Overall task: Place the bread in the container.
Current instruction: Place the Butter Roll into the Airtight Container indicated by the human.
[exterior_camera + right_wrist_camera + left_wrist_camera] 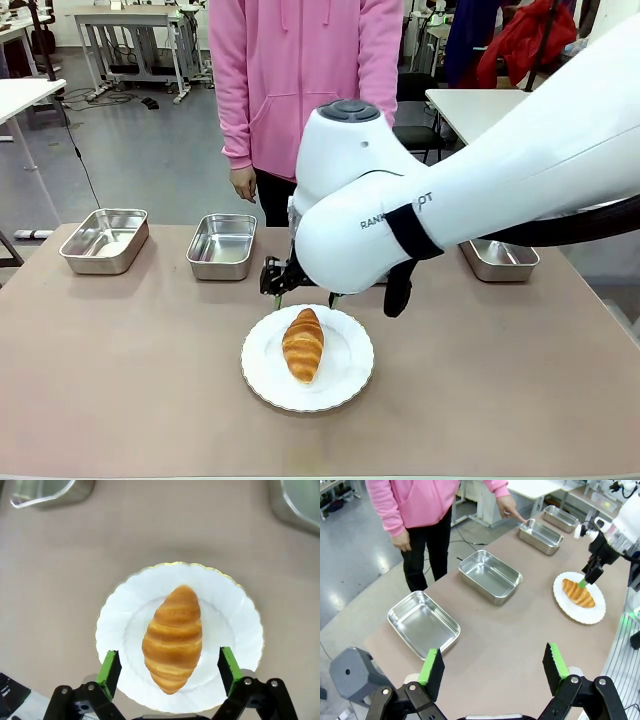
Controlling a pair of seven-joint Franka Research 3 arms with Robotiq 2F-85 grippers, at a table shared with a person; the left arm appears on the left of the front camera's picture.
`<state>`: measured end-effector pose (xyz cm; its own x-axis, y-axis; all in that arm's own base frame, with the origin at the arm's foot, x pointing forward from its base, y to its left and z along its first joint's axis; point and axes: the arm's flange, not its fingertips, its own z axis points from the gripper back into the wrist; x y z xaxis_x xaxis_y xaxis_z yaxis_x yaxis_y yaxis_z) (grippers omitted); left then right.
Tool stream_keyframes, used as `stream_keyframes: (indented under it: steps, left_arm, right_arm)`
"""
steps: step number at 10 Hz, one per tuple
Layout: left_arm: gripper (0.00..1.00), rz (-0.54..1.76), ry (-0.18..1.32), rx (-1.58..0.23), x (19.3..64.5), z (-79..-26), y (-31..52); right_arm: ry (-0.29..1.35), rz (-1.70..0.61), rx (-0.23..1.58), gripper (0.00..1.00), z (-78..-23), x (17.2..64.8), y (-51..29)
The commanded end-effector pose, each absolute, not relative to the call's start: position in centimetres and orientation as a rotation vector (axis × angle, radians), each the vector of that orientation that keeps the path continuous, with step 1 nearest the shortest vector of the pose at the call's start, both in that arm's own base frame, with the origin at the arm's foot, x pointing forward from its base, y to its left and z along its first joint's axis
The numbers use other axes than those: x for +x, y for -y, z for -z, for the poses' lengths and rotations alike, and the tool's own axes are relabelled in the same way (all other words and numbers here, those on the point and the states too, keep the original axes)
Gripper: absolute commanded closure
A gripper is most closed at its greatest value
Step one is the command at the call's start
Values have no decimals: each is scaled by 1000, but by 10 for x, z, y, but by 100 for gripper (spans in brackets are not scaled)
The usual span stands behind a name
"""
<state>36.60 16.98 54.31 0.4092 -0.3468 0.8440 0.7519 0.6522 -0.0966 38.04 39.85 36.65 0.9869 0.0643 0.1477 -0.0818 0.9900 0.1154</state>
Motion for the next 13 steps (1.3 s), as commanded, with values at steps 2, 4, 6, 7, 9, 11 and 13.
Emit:
stream_keyframes:
  steps: [2,4,6,7,9,11,13]
  left_arm:
    - [0,735,919,-520,365,-544,-168]
    - [0,735,919,-520,365,-544,-168]
    - [0,735,919,-520,365,-544,-168]
    - [0,735,919,-520,365,-544,-168]
    - [0,735,919,-520,365,-544,-168]
    - [0,735,919,-520,365,-544,-168]
    - [0,735,919,-520,365,-544,-168]
  right_arm:
    - [91,-21,60,0,-351,383,-424]
    - [86,14,28,0,-343,377,-422]
    - [73,26,34,0,-334,372,-418]
    - [62,39,36,0,-327,370,-415]
    - [31,19,53,0,-322,366,-413]
    - [32,16,26,0,-316,365,-415]
    - [31,25,30,0,-312,363,-412]
